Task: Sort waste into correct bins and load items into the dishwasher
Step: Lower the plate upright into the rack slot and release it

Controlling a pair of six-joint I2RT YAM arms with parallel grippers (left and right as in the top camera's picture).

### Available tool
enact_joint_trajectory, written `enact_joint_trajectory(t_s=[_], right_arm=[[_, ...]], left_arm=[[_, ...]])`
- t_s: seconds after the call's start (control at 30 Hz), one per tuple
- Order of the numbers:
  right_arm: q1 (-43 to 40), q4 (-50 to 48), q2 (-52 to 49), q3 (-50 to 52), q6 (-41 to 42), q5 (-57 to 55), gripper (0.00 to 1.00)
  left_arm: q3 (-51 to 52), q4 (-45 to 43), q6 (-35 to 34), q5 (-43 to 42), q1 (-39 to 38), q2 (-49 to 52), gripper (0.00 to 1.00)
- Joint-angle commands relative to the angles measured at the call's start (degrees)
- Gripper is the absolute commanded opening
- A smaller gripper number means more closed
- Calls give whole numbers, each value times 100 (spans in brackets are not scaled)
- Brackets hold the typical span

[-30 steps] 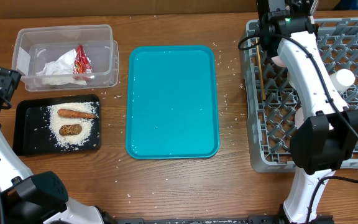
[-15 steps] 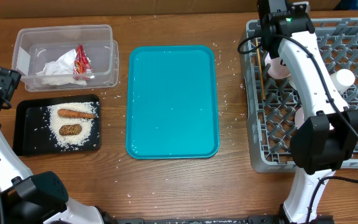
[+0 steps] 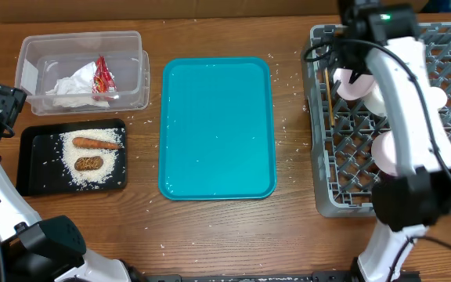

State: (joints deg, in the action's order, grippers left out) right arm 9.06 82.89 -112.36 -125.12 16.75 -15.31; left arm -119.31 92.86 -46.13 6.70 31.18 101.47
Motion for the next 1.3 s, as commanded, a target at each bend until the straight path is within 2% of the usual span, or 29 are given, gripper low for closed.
enact_joint_trajectory(t_s=[0.0,0.27,0.47,0.83,1.27], right_arm=[[20,125,835,-282,85,1228,100],[20,1419,1296,-282,361,1596,100],[160,1416,1714,33,140,2081,100],[859,1414,3348,1998,101,2166,100],[857,1414,3386,2092,-33,2186,100]], left_arm=[[-90,9,92,98,31,-101,100],[-90,9,92,98,31,-101,99],[-90,9,92,98,31,-101,100],[-90,9,90,98,31,-101,100],[-90,9,92,98,31,-101,100]])
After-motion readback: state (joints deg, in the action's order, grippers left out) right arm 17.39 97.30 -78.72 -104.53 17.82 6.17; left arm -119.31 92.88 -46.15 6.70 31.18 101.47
